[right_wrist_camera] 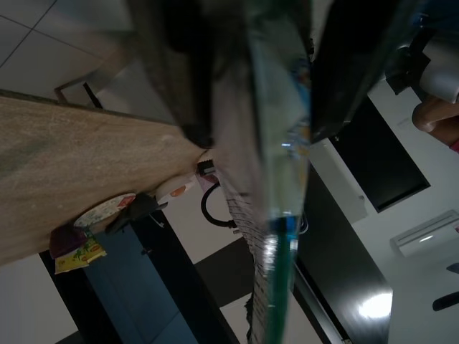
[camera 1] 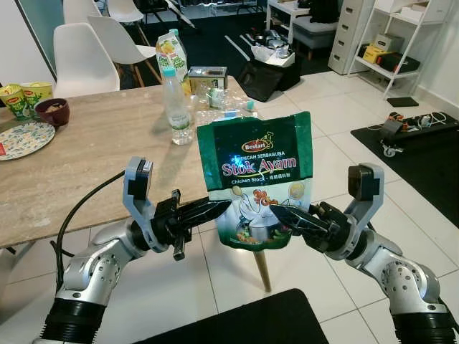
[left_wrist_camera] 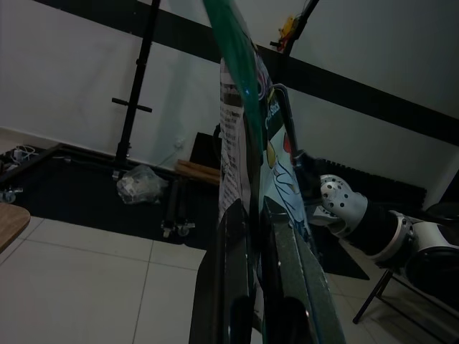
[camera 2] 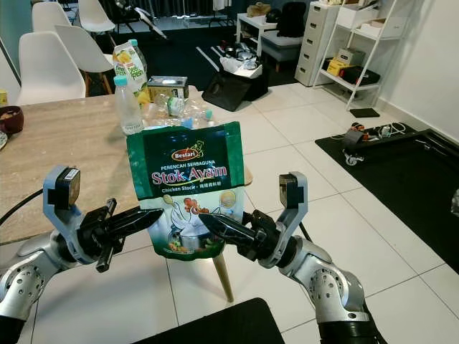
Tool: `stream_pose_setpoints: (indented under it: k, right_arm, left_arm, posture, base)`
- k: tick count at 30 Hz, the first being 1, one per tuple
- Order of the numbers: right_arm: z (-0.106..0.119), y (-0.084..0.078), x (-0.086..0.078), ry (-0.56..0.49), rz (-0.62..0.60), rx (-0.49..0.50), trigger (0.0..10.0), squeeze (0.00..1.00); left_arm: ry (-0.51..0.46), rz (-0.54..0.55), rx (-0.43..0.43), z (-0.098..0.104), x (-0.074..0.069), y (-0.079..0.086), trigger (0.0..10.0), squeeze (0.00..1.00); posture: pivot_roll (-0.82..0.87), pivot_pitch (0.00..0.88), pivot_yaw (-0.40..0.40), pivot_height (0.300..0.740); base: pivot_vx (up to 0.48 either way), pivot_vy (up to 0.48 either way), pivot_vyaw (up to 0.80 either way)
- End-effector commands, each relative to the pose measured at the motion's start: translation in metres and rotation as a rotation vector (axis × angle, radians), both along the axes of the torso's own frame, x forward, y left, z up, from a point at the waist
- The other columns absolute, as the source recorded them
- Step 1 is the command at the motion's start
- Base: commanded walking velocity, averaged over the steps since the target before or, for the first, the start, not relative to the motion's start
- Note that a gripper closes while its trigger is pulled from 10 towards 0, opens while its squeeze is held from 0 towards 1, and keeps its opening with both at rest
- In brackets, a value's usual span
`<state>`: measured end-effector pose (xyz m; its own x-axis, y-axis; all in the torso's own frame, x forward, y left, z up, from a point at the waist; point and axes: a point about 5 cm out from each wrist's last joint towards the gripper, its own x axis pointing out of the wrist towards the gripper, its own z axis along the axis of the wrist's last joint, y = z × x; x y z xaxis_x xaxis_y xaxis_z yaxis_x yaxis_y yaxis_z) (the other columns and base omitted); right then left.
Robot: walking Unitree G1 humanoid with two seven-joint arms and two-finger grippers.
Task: Restocking fridge
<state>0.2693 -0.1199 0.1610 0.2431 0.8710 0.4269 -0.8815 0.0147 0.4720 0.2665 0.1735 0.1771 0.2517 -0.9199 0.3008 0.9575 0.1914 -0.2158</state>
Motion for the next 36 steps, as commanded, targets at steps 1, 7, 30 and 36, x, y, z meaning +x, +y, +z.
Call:
stream_pose_setpoints:
  k: [1, 7, 30, 36]
  right_arm:
    - [0.009, 0.007, -0.004, -0.038, 0.052, 0.01, 0.0, 0.0]
    - [0.009, 0.007, -0.003, -0.038, 0.036, 0.004, 0.0, 0.0]
    - [0.012, 0.011, -0.009, -0.033, 0.05, 0.042, 0.0, 0.0]
    - [0.016, 0.019, -0.015, -0.052, 0.106, 0.033, 0.0, 0.0]
  left_arm:
    - [-0.019, -0.026, -0.004, 0.004, -0.001, -0.007, 10.0, 0.0]
    - [-0.019, -0.025, -0.002, 0.003, 0.0, -0.007, 10.0, 0.0]
    - [0.064, -0.171, 0.018, -0.012, -0.014, -0.011, 10.0, 1.0]
    - [0.071, -0.182, 0.033, -0.017, -0.013, -0.015, 10.0, 0.0]
  posture:
    - [-0.02, 0.0, -0.01, 0.74]
    - [-0.02, 0.0, -0.009, 0.74]
    - [-0.01, 0.0, -0.003, 0.74]
    - [-0.01, 0.0, -0.004, 0.74]
  base:
    - [0.0, 0.0, 0.0]
    - [0.0, 0.0, 0.0]
    - [0.0, 0.0, 0.0]
    - [0.0, 0.0, 0.0]
